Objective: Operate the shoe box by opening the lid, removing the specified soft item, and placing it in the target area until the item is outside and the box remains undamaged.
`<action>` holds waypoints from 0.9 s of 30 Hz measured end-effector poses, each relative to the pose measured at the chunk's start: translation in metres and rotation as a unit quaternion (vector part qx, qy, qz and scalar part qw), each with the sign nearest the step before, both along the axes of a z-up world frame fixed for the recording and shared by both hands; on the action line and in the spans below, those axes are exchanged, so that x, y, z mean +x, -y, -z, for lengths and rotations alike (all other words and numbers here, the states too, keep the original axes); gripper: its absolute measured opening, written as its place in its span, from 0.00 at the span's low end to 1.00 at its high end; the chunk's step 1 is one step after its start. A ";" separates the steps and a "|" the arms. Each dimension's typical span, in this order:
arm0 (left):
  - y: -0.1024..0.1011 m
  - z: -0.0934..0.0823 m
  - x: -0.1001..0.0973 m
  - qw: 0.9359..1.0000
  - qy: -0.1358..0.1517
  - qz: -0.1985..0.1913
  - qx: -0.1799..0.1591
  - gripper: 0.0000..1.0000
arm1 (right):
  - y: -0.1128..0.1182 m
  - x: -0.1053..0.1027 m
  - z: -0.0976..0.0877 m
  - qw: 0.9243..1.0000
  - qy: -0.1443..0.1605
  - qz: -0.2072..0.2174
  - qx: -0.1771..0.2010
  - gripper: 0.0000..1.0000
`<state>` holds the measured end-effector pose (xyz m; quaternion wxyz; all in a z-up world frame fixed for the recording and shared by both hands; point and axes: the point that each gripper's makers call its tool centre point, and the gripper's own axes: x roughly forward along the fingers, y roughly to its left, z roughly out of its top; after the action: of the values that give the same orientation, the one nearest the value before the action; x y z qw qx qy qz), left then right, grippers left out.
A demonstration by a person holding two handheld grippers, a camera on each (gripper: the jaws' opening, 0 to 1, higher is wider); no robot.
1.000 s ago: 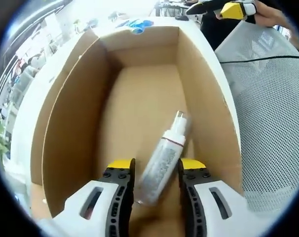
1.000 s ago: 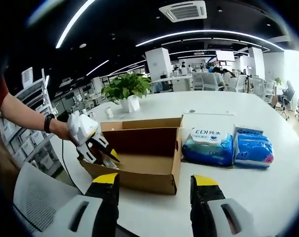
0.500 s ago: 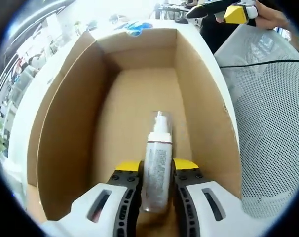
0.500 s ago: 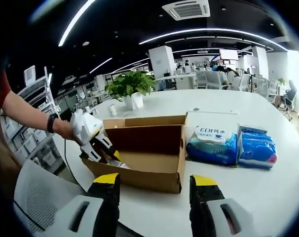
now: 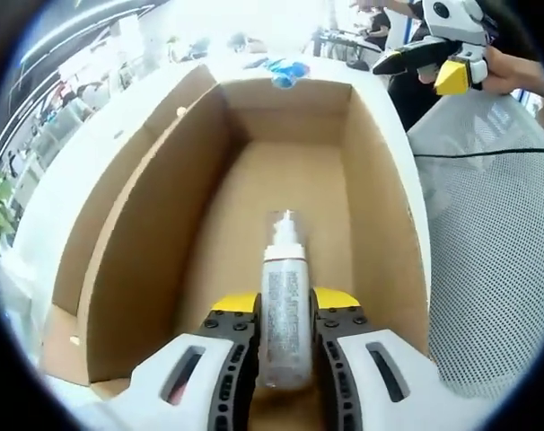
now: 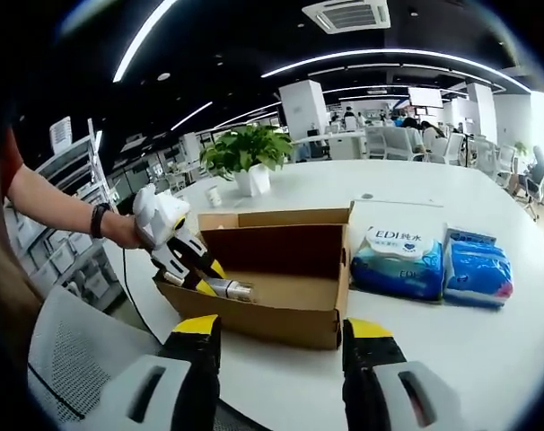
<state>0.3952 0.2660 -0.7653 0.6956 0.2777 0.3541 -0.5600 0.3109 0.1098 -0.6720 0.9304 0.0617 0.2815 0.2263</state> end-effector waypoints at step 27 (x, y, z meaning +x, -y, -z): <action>0.058 -0.080 -0.030 0.992 -0.005 0.082 -0.100 0.20 | -0.032 0.014 -0.016 0.996 0.017 -0.087 0.027 0.51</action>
<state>0.3649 0.2078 -0.6854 0.6700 0.2318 0.2760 -0.6490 0.3250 0.1423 -0.6559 0.9099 0.0585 0.2635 0.3150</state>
